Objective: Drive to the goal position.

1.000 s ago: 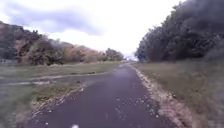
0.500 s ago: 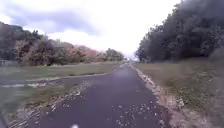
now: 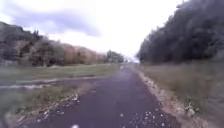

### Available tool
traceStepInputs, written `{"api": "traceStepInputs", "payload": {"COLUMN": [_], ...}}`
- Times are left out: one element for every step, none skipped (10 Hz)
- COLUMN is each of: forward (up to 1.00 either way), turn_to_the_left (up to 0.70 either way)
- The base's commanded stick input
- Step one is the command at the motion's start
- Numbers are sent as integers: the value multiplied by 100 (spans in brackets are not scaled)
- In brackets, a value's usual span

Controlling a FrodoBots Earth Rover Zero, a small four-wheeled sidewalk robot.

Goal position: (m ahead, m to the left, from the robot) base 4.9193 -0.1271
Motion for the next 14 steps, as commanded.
{"api": "traceStepInputs", "payload": {"forward": [60, 60, 60, 60, 60, 60, 60, 60, 60, 60, 60, 60, 60, 60], "turn_to_the_left": [-15, -15, -15, -15, -15, -15, -15, -15, -15, -15, -15, -15, -15, -15]}}
